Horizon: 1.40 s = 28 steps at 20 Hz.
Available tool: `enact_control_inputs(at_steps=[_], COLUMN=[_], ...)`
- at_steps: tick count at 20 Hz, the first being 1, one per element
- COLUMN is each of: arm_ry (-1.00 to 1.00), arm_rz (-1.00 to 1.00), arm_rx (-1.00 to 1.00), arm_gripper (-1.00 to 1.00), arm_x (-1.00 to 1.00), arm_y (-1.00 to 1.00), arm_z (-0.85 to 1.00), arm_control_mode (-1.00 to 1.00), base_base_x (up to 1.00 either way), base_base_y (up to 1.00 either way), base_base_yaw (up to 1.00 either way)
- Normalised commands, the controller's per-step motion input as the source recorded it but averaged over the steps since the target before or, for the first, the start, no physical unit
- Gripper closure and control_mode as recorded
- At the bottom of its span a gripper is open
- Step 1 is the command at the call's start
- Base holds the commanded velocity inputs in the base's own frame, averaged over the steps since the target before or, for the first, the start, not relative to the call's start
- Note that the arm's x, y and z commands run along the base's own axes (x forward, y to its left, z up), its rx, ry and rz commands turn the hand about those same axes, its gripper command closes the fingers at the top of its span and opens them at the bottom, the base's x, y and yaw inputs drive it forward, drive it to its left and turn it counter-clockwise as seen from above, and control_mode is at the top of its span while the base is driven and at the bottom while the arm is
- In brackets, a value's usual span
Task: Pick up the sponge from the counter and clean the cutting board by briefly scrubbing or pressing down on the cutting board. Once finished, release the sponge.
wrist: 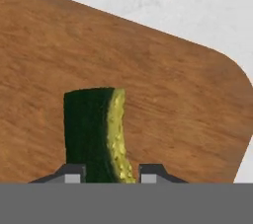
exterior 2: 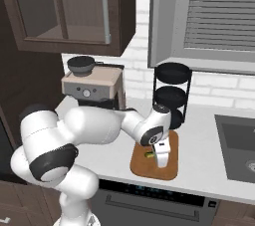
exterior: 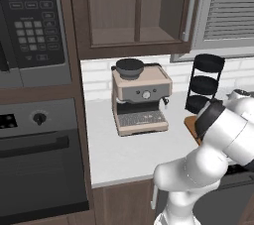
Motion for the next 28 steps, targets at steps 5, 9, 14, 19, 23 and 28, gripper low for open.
enact_control_inputs(at_steps=[5,9,14,19,23,28], arm_ry=[0.07,0.03,0.01,-0.03,-0.17,-0.23], arm_rz=[0.01,0.0,0.0,0.0,0.0,0.0], arm_rx=[-0.07,-0.01,0.0,0.03,0.07,0.08], arm_gripper=[1.0,1.0,1.0,1.0,1.0,1.0], arm_x=[-0.46,0.26,0.75,0.77,0.57,0.28], arm_y=[-0.17,0.0,0.02,0.0,0.03,0.04], arm_z=[-0.2,-0.09,-0.1,0.0,0.0,0.0], arm_control_mode=[-1.0,-1.0,-1.0,-1.0,-1.0,-1.0], base_base_x=[0.0,0.0,0.0,0.0,0.0,0.0], base_base_y=[0.0,0.0,0.0,0.0,0.0,0.0], base_base_yaw=[0.0,0.0,0.0,0.0,0.0,0.0])
